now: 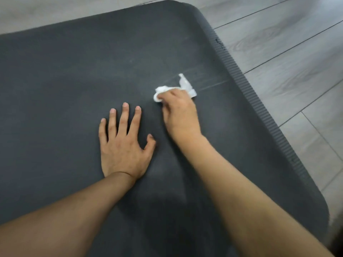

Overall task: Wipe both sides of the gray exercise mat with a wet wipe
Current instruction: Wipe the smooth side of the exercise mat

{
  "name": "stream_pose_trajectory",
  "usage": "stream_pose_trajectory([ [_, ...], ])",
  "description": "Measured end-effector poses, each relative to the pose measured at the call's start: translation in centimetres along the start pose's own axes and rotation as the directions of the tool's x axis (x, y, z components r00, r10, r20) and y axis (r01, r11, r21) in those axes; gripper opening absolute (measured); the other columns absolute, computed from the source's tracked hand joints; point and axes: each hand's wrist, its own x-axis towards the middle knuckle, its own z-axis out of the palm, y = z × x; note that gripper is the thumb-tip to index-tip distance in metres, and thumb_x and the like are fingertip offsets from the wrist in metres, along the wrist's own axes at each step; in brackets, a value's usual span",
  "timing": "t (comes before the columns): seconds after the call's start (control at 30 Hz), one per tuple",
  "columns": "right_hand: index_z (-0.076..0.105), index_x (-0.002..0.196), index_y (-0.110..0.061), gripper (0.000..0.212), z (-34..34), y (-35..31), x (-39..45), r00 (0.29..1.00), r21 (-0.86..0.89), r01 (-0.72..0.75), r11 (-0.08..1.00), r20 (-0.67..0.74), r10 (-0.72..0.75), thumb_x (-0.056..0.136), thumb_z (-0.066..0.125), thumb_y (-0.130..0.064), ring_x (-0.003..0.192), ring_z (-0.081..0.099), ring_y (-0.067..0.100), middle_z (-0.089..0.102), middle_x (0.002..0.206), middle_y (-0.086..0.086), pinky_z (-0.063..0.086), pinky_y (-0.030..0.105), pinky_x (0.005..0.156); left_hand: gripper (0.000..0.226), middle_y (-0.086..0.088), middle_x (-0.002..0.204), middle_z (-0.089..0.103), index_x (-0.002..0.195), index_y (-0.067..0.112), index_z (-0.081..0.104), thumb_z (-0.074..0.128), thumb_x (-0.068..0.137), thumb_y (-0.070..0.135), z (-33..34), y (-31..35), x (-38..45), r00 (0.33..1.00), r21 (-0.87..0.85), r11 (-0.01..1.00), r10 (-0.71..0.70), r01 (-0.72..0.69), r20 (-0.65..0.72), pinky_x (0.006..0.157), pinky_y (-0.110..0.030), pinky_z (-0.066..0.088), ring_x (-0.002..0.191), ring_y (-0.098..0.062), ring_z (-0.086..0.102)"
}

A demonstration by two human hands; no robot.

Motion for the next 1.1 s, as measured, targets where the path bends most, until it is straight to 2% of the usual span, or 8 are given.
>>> stream_pose_trajectory([
  [0.13, 0.072, 0.096, -0.01, 0.02, -1.6, 1.0, -0.4, 0.966, -0.063, 0.223, 0.973, 0.149, -0.212, 0.084, 0.056, -0.005, 0.09, 0.06, 0.029, 0.067, 0.095, 0.006, 0.05, 0.037, 0.083, 0.075, -0.001, 0.17, 0.018, 0.161, 0.028, 0.024, 0.032, 0.092, 0.056, 0.0, 0.0, 0.0, 1.0, -0.014, 1.0, -0.006, 0.006, 0.0, 0.127, -0.051, 0.008, 0.157, -0.029, 0.012],
  [0.23, 0.073, 0.094, -0.016, 0.023, -5.5, 8.4, 2.6, 0.996, -0.359, -0.08, 0.93, 0.008, 0.088, 0.085, 0.054, -0.006, 0.104, 0.061, 0.032, 0.068, 0.098, 0.009, 0.05, 0.038, 0.085, 0.075, 0.0, 0.17, 0.018, 0.161, 0.029, 0.025, 0.031, 0.092, 0.056, -0.1, 0.0, 0.0, 1.0, -0.02, 1.0, -0.012, 0.012, -0.006, 0.127, -0.05, 0.007, 0.157, -0.029, 0.012],
  [0.4, 0.073, 0.093, -0.019, 0.028, -5.6, 7.9, 2.1, 0.929, -0.281, -0.369, 0.886, -0.135, 0.345, 0.084, 0.052, -0.003, 0.108, 0.06, 0.032, 0.07, 0.103, 0.008, 0.044, 0.033, 0.089, 0.074, -0.001, 0.17, 0.018, 0.161, 0.029, 0.025, 0.03, 0.092, 0.057, -0.1, 0.1, 0.1, 1.0, -0.025, 1.0, -0.016, 0.016, -0.007, 0.127, -0.051, 0.008, 0.157, -0.029, 0.012],
  [0.57, 0.072, 0.1, -0.011, 0.024, -1.9, -2.2, -4.4, 0.993, -0.015, 0.003, 1.0, 0.116, -0.001, 0.083, 0.059, 0.0, 0.091, 0.059, 0.026, 0.067, 0.096, 0.003, 0.049, 0.031, 0.08, 0.075, -0.001, 0.17, 0.018, 0.161, 0.028, 0.025, 0.032, 0.092, 0.056, -0.1, 0.0, 0.0, 1.0, -0.038, 0.999, -0.004, 0.004, -0.012, 0.127, -0.05, 0.008, 0.157, -0.029, 0.013],
  [0.67, 0.071, 0.097, -0.01, 0.02, -3.8, 1.5, -3.6, 0.978, -0.132, 0.168, 0.977, 0.144, -0.149, 0.086, 0.057, 0.001, 0.089, 0.06, 0.03, 0.065, 0.091, 0.006, 0.052, 0.038, 0.08, 0.075, 0.0, 0.17, 0.018, 0.161, 0.029, 0.025, 0.03, 0.092, 0.056, -0.1, 0.0, 0.1, 1.0, -0.043, 0.999, -0.01, 0.01, -0.008, 0.127, -0.05, 0.007, 0.157, -0.028, 0.012],
  [0.77, 0.072, 0.095, -0.013, 0.023, -6.9, 8.3, -0.8, 0.998, -0.395, -0.055, 0.917, 0.003, 0.062, 0.087, 0.054, -0.001, 0.108, 0.058, 0.036, 0.064, 0.095, 0.013, 0.049, 0.04, 0.089, 0.075, 0.001, 0.17, 0.017, 0.161, 0.029, 0.024, 0.028, 0.091, 0.056, -0.2, 0.0, 0.0, 1.0, -0.032, 0.999, -0.014, 0.014, -0.012, 0.127, -0.049, 0.006, 0.157, -0.028, 0.011],
  [0.93, 0.074, 0.096, -0.016, 0.031, -7.3, 8.7, 0.0, 0.92, -0.322, -0.392, 0.862, -0.132, 0.369, 0.086, 0.048, -0.002, 0.12, 0.052, 0.036, 0.066, 0.108, 0.017, 0.044, 0.044, 0.1, 0.075, 0.001, 0.171, 0.016, 0.161, 0.03, 0.023, 0.028, 0.091, 0.057, -0.1, 0.1, 0.1, 1.0, -0.031, 0.999, -0.019, 0.018, -0.009, 0.127, -0.048, 0.005, 0.157, -0.027, 0.01],
  [1.1, 0.072, 0.094, -0.01, 0.022, -2.6, -2.5, -7.1, 0.999, -0.009, -0.043, 0.999, 0.007, 0.043, 0.082, 0.061, 0.004, 0.091, 0.061, 0.025, 0.068, 0.098, 0.003, 0.048, 0.032, 0.091, 0.075, 0.0, 0.17, 0.017, 0.161, 0.029, 0.024, 0.028, 0.092, 0.057, 0.0, 0.0, 0.1, 1.0, -0.037, 0.999, -0.015, 0.014, -0.011, 0.127, -0.049, 0.007, 0.157, -0.028, 0.011],
])
